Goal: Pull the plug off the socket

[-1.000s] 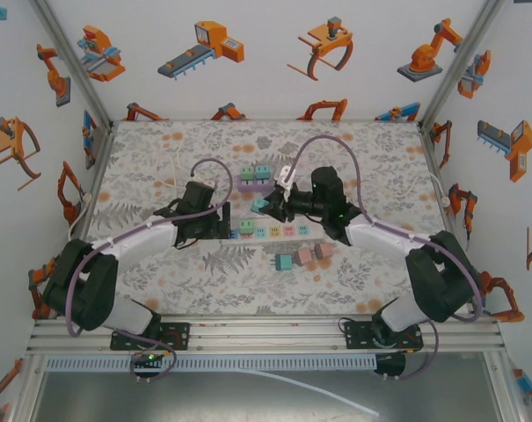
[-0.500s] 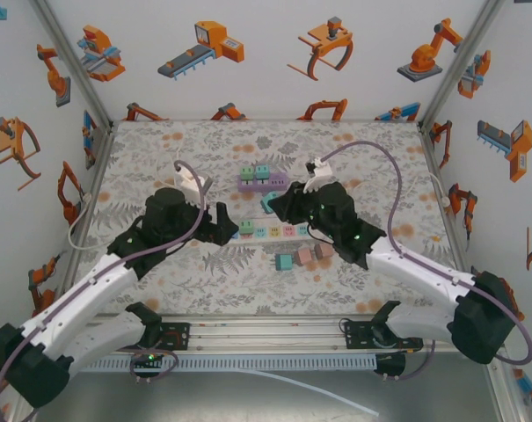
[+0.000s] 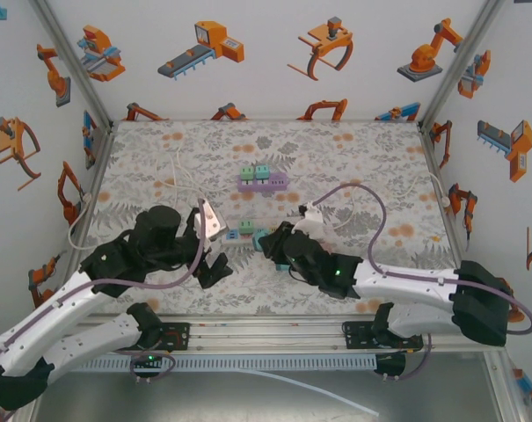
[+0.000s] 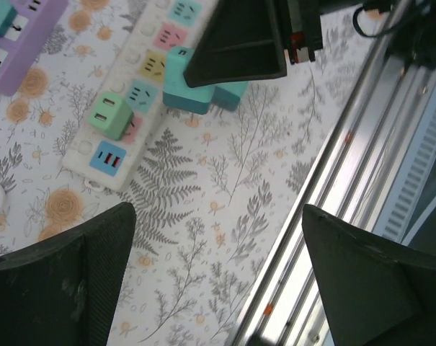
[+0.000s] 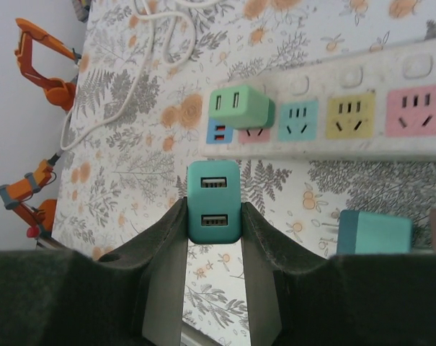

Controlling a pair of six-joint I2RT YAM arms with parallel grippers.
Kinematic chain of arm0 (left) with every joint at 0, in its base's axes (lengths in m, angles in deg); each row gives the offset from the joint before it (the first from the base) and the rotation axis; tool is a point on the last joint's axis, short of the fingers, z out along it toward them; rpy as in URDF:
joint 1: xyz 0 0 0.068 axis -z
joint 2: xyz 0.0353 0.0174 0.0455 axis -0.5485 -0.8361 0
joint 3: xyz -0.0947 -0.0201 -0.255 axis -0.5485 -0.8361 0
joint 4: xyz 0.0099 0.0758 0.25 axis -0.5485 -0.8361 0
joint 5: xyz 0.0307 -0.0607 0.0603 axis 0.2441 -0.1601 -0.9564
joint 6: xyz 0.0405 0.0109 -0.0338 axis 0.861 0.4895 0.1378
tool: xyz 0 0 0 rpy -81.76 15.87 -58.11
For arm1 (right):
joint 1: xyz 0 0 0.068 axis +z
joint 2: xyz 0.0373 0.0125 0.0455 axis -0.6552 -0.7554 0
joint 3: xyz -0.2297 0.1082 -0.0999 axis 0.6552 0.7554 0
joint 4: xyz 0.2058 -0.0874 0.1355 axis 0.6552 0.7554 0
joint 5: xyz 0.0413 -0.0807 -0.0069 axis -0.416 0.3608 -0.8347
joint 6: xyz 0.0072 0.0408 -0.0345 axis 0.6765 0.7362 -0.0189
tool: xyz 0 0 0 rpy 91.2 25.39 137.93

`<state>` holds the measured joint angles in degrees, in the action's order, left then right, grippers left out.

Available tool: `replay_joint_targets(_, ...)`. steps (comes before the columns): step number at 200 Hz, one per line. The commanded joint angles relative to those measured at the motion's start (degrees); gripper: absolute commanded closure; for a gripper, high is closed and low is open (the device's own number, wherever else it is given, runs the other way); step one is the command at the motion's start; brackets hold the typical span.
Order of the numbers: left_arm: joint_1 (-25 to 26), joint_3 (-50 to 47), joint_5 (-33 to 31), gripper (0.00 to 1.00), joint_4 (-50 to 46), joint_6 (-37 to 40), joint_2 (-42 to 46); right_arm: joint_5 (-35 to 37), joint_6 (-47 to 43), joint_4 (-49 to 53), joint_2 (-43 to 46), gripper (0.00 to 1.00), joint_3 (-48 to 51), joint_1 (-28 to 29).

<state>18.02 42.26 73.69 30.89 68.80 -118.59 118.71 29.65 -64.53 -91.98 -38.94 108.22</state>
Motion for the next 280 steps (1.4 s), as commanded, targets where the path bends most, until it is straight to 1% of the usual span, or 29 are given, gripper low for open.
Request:
replay_joint_targets(1,1.82,0.31,-2.00,0.08,-6.74,10.53,0.79,7.70,4.66,-2.80,-2.89,1.00,-0.65,2.54)
replay_joint_targets(18,2.49,-0.64,-2.55,0.03,-6.90,12.72,2.15,9.66,5.84,-2.04,-5.49,1.00,-1.49,4.58)
replay_joint_targets(41,2.84,-1.86,-3.07,0.00,-6.79,14.12,3.92,11.61,5.90,-0.19,-9.02,1.00,-3.16,6.56)
replay_joint_targets(63,2.94,-2.85,-3.49,0.03,-6.17,14.23,4.83,12.71,7.02,0.43,-11.86,0.98,-3.94,7.48)
replay_joint_targets(86,2.94,-3.54,-4.03,0.03,-5.55,14.11,4.94,13.70,7.50,0.38,-14.57,0.97,-4.50,7.99)
replay_joint_targets(136,2.94,-3.45,-3.87,0.03,-5.55,13.91,3.20,13.44,9.70,-1.67,-19.65,0.94,-4.46,8.04)
replay_joint_targets(151,2.94,-3.73,-4.40,0.03,-5.37,14.06,3.04,13.69,10.48,-1.41,-20.92,0.91,-4.69,8.04)
replay_joint_targets(189,2.93,-4.28,-4.98,0.03,-5.21,14.06,3.49,14.33,14.17,1.02,-22.08,0.79,-4.15,8.04)
replay_joint_targets(210,2.94,-4.86,-5.81,0.03,-4.57,14.26,3.63,14.17,14.81,1.56,-22.17,0.75,-3.95,8.04)
replay_joint_targets(243,2.94,-4.82,-6.09,0.03,-4.96,13.95,2.90,14.13,15.15,1.74,-21.74,0.70,-3.73,8.04)
replay_joint_targets(280,2.94,-4.90,-6.62,0.03,-4.94,13.93,2.90,14.43,17.27,3.44,-20.36,0.62,-2.58,8.10)
